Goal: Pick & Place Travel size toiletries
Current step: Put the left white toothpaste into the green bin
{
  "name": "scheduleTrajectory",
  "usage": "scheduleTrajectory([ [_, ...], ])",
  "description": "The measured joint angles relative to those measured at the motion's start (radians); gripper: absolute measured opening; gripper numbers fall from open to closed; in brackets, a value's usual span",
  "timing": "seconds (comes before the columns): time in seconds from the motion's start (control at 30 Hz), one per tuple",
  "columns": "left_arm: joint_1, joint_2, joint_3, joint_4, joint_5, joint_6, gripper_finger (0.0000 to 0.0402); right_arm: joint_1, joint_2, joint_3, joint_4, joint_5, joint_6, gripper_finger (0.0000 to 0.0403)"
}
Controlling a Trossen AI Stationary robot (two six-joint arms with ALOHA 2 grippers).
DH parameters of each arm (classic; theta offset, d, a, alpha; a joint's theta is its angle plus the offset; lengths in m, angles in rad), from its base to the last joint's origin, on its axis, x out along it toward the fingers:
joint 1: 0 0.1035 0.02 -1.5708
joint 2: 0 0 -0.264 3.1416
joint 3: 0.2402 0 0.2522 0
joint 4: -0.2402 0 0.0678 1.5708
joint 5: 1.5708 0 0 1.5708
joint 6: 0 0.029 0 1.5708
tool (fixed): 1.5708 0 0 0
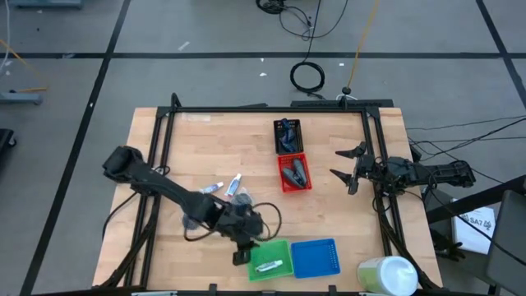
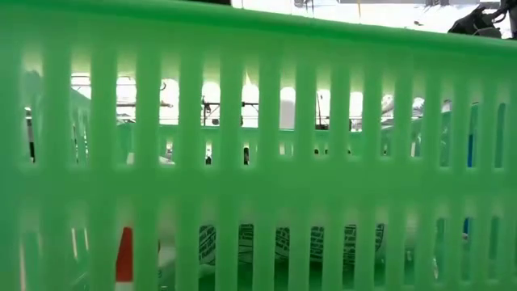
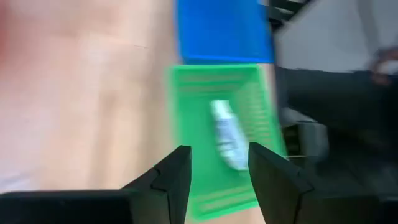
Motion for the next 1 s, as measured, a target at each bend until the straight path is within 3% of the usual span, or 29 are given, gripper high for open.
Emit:
scheduleTrajectory([
  [0.2, -0.016, -0.105, 0.000, -0.256, -0.294, -0.104, 0.0144, 0.000, 0.000, 0.000, 0.000, 0.000, 0.000, 0.0318],
  [0.4, -0.011, -0.150, -0.014, -0.558, -0.468, -0.319, 0.0168, 0.000, 0.000, 0.000, 0.000, 0.000, 0.000, 0.0318],
  [0.53, 0.001, -0.183, -0.114, -0.611, -0.477, -0.394, 0.0188, 0.000, 0.000, 0.000, 0.000, 0.000, 0.000, 0.0318],
  [0.7, 0.054, -0.299, -0.322, -0.534, -0.408, -0.420, 0.0197, 0.000, 0.000, 0.000, 0.000, 0.000, 0.000, 0.0318],
  [0.87, 0.147, -0.477, -0.529, -0.342, -0.274, -0.290, 0.0186, 0.000, 0.000, 0.000, 0.000, 0.000, 0.000, 0.0318],
  [1.0, 0.252, -0.653, -0.657, -0.279, -0.230, -0.190, 0.0165, 0.000, 0.000, 0.000, 0.000, 0.000, 0.000, 0.0318],
])
